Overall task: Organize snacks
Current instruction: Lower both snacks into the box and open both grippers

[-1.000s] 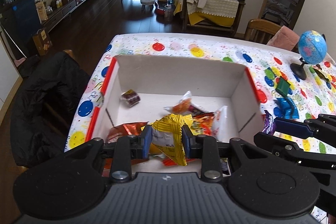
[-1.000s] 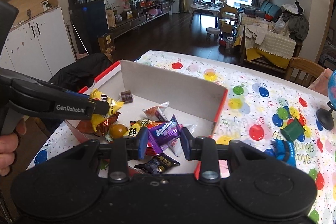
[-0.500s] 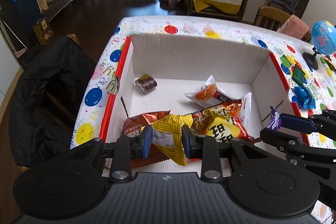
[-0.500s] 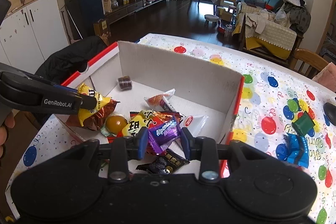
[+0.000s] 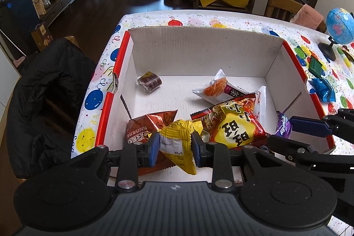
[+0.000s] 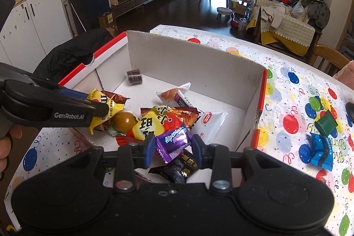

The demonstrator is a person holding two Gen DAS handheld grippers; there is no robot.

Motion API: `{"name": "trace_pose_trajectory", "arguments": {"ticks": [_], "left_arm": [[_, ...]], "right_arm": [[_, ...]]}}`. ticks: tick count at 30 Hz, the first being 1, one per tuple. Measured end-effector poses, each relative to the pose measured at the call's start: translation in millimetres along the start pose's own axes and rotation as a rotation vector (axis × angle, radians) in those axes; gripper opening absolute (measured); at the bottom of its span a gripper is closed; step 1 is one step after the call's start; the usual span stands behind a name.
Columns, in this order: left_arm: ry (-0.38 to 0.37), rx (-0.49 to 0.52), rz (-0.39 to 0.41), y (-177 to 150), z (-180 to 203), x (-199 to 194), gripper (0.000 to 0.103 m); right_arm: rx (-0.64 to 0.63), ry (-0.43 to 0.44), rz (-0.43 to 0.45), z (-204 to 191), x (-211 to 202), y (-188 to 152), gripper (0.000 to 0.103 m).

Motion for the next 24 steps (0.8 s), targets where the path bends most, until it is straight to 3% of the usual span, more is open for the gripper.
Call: {"name": "trace_pose_trajectory", "arguments": {"ticks": [4, 6, 10, 14, 22, 24], "left_arm": [[-0.01, -0.004, -0.006, -1.0, 1.5, -2.1, 0.034], [-0.022, -0.014, -0.01, -1.7, 2.1, -4.0, 0.052], [-0.032, -0.017, 0.008, -1.0, 4.8, -12.1, 0.054], [-0.041, -0.013, 0.031, 1.1, 9.3, -21.6, 0.066], [-0.048, -0.012, 0.08, 7.4, 18.2, -41.9, 0.077], [-0.049, -0.012, 0.094, 8.8, 21.8, -47.5, 0.083]], "right_arm": [[0.005, 0.0, 0.008, 0.0, -4.2, -0.7, 0.039], [0.005, 0.0, 0.013, 0.3, -7.1, -0.6, 0.041], [0.009, 0.001, 0.03, 0.9, -15.5, -0.7, 0.052], [0.017, -0.002, 0.057, 1.6, -26.0, 1.1, 0.067], [0.036, 0.0, 0.103, 8.6, -50.4, 3.5, 0.081], [0.046, 0.0, 0.112, 12.1, -56.2, 3.6, 0.082]]}}
Point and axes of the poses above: each gripper's, at about its wrist camera, not at the fingertips, and x roughly the way its jaws point, z to its right, y to its top, the point moved 9 cm from there along x, roughly the way its jaws point, and after that the axes turned 1 degree about y, right-handed, at the moved point
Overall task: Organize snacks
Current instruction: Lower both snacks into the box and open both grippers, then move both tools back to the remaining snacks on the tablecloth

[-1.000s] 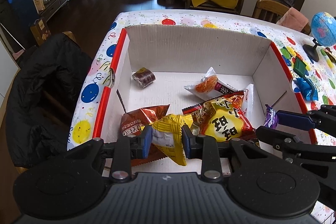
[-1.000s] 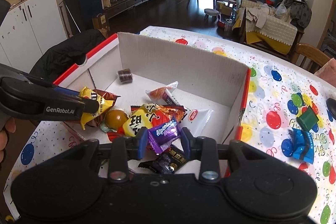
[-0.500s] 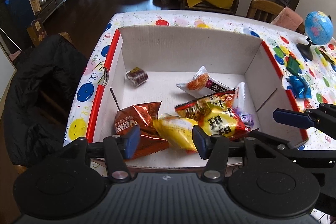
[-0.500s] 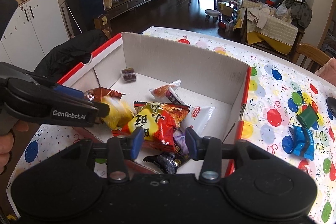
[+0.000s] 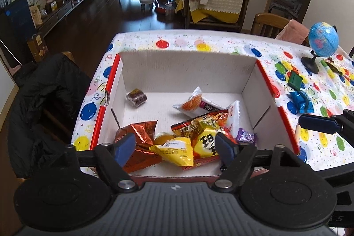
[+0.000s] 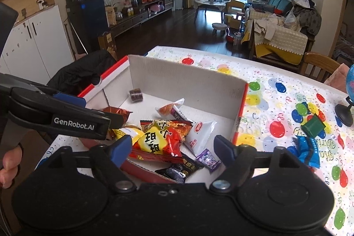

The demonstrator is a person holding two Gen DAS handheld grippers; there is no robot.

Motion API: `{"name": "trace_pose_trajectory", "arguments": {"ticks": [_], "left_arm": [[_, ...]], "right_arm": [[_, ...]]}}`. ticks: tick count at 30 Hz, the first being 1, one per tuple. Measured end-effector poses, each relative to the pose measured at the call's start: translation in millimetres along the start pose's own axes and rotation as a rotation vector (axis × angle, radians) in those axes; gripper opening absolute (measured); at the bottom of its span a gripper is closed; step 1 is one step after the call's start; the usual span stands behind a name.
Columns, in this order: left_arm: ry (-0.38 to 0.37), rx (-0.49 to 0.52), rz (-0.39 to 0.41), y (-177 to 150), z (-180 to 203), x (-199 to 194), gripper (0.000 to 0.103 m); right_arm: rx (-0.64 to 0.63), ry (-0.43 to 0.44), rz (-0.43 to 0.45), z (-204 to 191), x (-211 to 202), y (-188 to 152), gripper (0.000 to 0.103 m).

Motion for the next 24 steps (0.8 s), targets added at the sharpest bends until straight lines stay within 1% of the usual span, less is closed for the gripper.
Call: {"name": "trace_pose_trajectory", "arguments": {"ticks": [4, 10, 13, 15, 16, 17, 24], "left_arm": [[-0.012, 0.006, 0.022, 3.4, 10.5, -8.7, 0.084], [-0.031, 0.013, 0.045, 7.8, 31.2, -15.3, 0.091], [-0.037, 0.018, 0.052, 9.5, 43.6, -17.7, 0.092], [-0.035, 0.022, 0.06, 11.3, 52.4, -18.1, 0.102], [-0.032, 0.024, 0.066, 12.1, 57.0, -18.6, 0.103], [-0.035, 0.027, 0.069, 12.9, 62.1, -18.4, 0.103], [-0.064, 0.043, 0.068, 18.4, 108.2, -12.6, 0.103]], "right_arm": [[0.013, 0.002, 0.014, 7.3, -10.8, 0.0, 0.082], [0.025, -0.005, 0.031, 22.4, -26.9, -2.3, 0.086], [0.039, -0.01, 0.039, 32.9, -34.5, -3.6, 0.09], [0.05, -0.009, 0.041, 40.4, -39.6, -5.4, 0.092], [0.055, -0.008, 0.042, 44.8, -42.1, -6.2, 0.094], [0.058, -0.012, 0.045, 49.0, -45.0, -7.3, 0.102], [0.077, -0.038, 0.061, 91.0, -66.0, -17.4, 0.103]]}}
Point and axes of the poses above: each gripper's, at about its wrist camera, not at the fingertips, and x roughly the way its jaws point, z to its right, y to its top, the point moved 9 cm from there along x, roughly the way its jaws point, and after that the axes turned 1 degree about y, right-handed, at the moved point
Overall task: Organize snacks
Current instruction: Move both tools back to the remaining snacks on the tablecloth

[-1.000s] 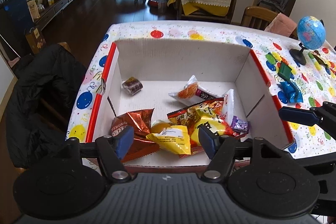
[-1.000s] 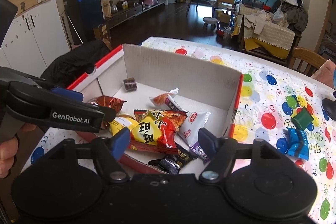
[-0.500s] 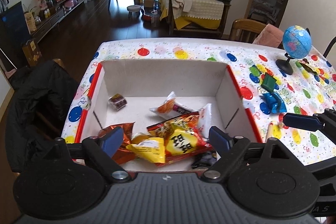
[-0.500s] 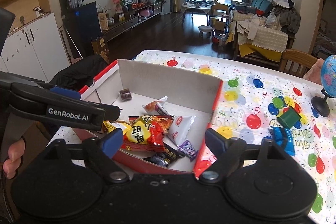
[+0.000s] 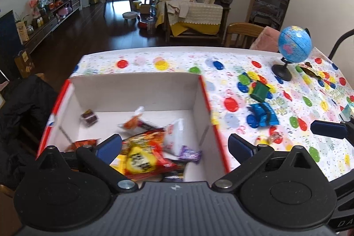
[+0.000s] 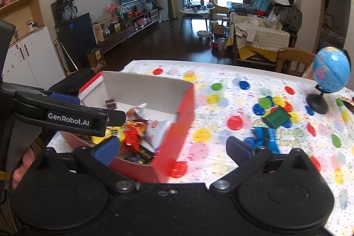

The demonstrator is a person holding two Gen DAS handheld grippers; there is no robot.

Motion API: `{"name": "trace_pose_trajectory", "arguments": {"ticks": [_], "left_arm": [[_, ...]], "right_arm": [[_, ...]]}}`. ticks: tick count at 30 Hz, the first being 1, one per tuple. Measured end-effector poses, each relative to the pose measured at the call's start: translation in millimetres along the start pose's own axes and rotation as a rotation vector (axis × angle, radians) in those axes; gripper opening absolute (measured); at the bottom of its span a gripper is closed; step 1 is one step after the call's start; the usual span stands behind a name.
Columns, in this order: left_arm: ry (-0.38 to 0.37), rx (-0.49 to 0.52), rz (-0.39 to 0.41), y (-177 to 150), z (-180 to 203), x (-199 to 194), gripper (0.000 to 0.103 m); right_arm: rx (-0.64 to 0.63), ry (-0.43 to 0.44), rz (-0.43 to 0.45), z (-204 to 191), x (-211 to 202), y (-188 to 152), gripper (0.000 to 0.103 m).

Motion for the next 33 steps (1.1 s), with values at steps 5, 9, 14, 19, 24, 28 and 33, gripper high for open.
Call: {"name": "trace_pose_trajectory", "arguments": {"ticks": [5, 9, 14, 19, 24, 28, 33], "left_arm": [[0.006, 0.028, 0.002, 3.8, 39.1, 10.5, 0.103], [-0.008, 0.032, -0.012, 4.8, 68.2, 23.2, 0.103], [-0.02, 0.04, -0.038, 2.0, 101.6, 38.8, 0.103], [-0.028, 0.058, -0.056, 0.3, 128.5, 52.3, 0.103], [-0.017, 0.064, -0.057, 1.1, 146.1, 63.0, 0.103], [0.005, 0.054, -0.062, -0.3, 152.0, 72.1, 0.103], [0.035, 0.055, -0.05, -4.0, 159.5, 80.4, 0.102]], "right_arm": [[0.014, -0.044, -0.007, 42.6, -8.8, -4.8, 0.103], [0.019, -0.077, -0.013, 75.5, -13.9, -8.5, 0.103], [0.019, -0.101, -0.017, 109.4, -16.6, -11.6, 0.103], [0.016, -0.107, -0.026, 136.9, -14.6, -12.9, 0.103], [0.009, -0.105, -0.037, 155.2, -9.4, -10.4, 0.103], [0.011, -0.1, -0.048, 168.2, -0.9, -8.6, 0.103], [0.028, -0.088, -0.059, 187.3, 13.0, -3.4, 0.103]]}}
Point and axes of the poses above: each gripper's, at about its wrist camera, not at the fingertips, and x roughly the way its jaws point, z to its right, y to its top, the point moved 9 cm from there along x, roughly the way its jaws point, and after that the axes turned 1 degree about y, right-handed, at the moved point
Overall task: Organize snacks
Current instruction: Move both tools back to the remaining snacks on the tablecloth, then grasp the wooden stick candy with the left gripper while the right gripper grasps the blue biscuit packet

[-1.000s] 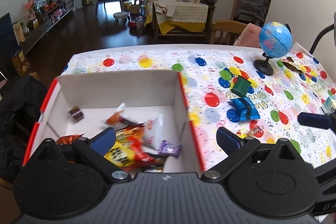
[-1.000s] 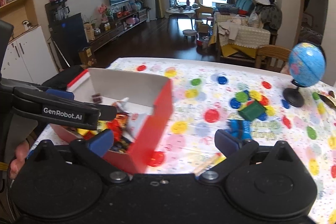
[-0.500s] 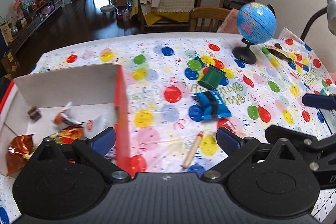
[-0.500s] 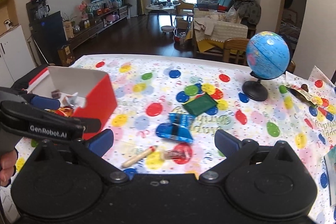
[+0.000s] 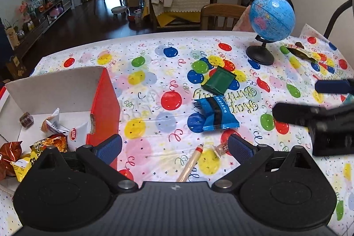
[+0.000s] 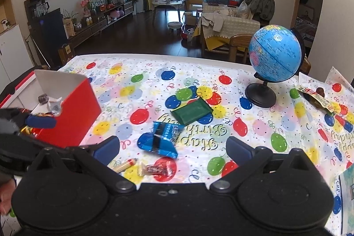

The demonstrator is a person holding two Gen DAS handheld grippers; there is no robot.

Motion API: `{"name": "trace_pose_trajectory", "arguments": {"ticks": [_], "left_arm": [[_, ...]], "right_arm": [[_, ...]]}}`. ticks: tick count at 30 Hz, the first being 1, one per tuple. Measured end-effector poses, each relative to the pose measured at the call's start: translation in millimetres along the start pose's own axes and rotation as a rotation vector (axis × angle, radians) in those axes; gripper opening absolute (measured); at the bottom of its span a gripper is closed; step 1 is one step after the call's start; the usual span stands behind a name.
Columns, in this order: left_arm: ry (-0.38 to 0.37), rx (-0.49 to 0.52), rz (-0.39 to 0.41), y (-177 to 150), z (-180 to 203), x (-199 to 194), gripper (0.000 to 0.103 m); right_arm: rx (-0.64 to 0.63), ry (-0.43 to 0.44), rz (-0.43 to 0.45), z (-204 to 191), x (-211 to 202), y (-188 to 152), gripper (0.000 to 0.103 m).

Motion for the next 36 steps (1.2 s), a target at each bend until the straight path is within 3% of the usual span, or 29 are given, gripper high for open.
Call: {"name": "trace_pose_trajectory", "arguments": {"ticks": [14, 20, 26, 30, 36], "left_arm": [[-0.023, 0.005, -0.137, -31.1, 21.3, 58.0, 0.101], [-0.013, 0.008, -0.181, -39.9, 19.3, 80.7, 0.083], [-0.011, -0.006, -0.203, -45.3, 15.3, 92.9, 0.082], [-0.018, 0.015, -0.204, -46.4, 16.4, 96.2, 0.058], [-0.038, 0.015, -0.18, -43.8, 19.4, 94.9, 0.036]], "right_arm": [[0.009, 0.059, -0.098, 9.2, 65.8, -3.9, 0.097], [0.024, 0.077, -0.136, 5.9, 94.0, -10.9, 0.095], [0.04, 0.084, -0.16, -0.7, 122.3, -12.9, 0.094], [0.049, 0.075, -0.176, -4.6, 138.6, -13.6, 0.091], [0.052, 0.06, -0.203, -7.9, 153.2, -18.3, 0.084]]}}
Point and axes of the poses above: each gripper's, at about its wrist camera, not at the fingertips, and x roughly the way its jaws point, z to its right, y to its top, the point moved 9 cm from there along x, roughly the way its jaws point, and after that the axes turned 1 degree about y, right-handed, at the moved point
